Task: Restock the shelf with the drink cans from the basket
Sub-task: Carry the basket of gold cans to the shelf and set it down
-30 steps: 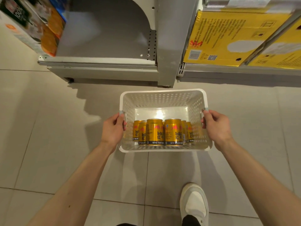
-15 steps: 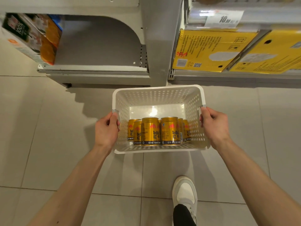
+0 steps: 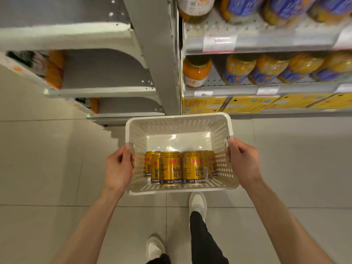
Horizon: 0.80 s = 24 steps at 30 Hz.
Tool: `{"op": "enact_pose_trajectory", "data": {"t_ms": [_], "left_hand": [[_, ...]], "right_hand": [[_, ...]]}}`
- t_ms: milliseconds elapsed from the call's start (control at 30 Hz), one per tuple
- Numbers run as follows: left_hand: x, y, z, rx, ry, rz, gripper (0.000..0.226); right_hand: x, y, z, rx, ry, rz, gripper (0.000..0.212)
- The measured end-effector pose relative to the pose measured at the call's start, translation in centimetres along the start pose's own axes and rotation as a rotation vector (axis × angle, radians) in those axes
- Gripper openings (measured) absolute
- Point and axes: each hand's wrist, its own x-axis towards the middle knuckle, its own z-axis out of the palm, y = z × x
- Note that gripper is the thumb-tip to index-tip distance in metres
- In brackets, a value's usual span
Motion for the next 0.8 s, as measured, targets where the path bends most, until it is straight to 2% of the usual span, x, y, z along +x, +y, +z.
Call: {"op": "enact_pose_trajectory", "data": {"t_ms": [233, 467, 633, 800], "left_hand": [[-9.3, 12.9, -6.5, 0.009, -0.038, 0.039, 0.043], [-16.0, 21.6, -11.0, -0.001, -0.086, 0.122, 0.041], [-20.3, 27.6, -11.7, -0.005, -0.147, 0.143, 0.033], [-23.2, 32.5, -9.7, 0.02, -0.175, 0.182, 0.038]], "right_hand": [[-9.3, -10.6, -9.7, 0.022, 0.054, -0.015, 0.047], [-16.8, -17.9, -17.3, 0.046, 0.18, -0.038, 0.047], [-19.9, -21.0, -22.4, 0.08, 0.248, -0.025, 0.047], [-20.6, -22.1, -27.8, 0.102, 0.32, -0.026, 0.047]]}}
